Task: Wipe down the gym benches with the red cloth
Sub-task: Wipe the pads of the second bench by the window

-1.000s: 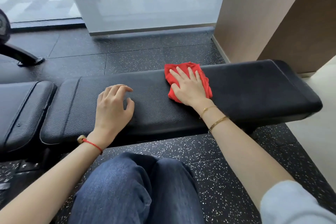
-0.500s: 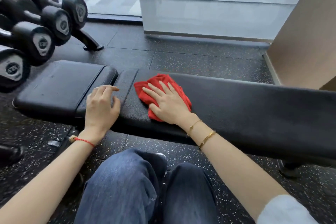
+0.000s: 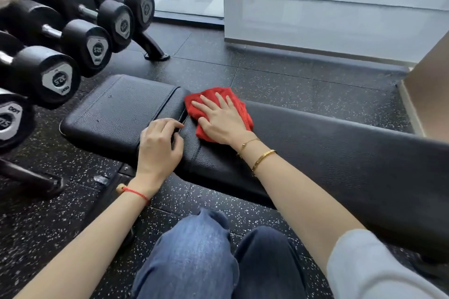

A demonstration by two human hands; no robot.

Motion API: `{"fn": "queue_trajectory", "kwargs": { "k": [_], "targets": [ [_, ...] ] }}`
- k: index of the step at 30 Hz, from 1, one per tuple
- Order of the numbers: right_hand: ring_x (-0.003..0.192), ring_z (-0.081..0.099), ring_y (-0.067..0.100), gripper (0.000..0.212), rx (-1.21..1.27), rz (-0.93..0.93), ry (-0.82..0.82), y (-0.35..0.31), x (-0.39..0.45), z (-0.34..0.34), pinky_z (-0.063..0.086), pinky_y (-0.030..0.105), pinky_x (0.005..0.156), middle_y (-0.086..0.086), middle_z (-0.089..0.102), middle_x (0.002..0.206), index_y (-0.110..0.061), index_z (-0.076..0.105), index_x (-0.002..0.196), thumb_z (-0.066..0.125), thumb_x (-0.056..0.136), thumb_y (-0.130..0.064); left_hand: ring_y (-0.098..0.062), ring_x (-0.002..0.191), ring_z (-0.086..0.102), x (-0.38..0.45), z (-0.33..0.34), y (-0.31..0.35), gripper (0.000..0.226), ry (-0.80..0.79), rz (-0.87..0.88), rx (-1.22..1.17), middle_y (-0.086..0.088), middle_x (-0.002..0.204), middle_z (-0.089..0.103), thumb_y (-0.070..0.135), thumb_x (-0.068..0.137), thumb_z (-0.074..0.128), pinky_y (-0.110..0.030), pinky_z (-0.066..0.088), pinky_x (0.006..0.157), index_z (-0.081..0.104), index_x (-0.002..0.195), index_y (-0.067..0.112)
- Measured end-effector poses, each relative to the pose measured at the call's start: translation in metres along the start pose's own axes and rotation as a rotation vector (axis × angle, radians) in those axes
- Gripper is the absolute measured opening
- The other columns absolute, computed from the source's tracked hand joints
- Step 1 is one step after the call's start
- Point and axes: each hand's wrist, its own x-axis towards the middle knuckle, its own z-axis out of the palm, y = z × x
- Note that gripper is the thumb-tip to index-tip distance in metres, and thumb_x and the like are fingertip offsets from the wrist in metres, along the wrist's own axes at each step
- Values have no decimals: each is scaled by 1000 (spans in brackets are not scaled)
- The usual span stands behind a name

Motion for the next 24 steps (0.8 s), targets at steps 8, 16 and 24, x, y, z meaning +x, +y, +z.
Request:
{"fn": "queue_trajectory", "kwargs": {
  "k": [8,16,24],
  "targets": [
    [152,6,25,61,-23,-233,28,-25,-66,20,-1,45,123,-11,19,162,-40,23,152,41,95,-45,-29,96,57,-16,-8,-11,11,88,-30,1,-4,92,63,8,82,52,-43,42,88,61,85,14],
    [152,9,25,57,-10,2,121,11,-83,15,-2,44,123,-12,21,161,-37,26,152,40,97,-38,-26,105,58,-23,-16,-20,23,83,-13,9,-1,103,65,10,82,52,-41,41,92,66,100,16],
    [147,23,23,45,227,107,244,5,-23,12,2,42,123,-9,36,155,-30,41,144,37,100,-29,-26,114,59,-28,-40,-56,33,128,-57,72,-2,117,67,12,85,52,-44,42,100,67,114,15]
  ]
}}
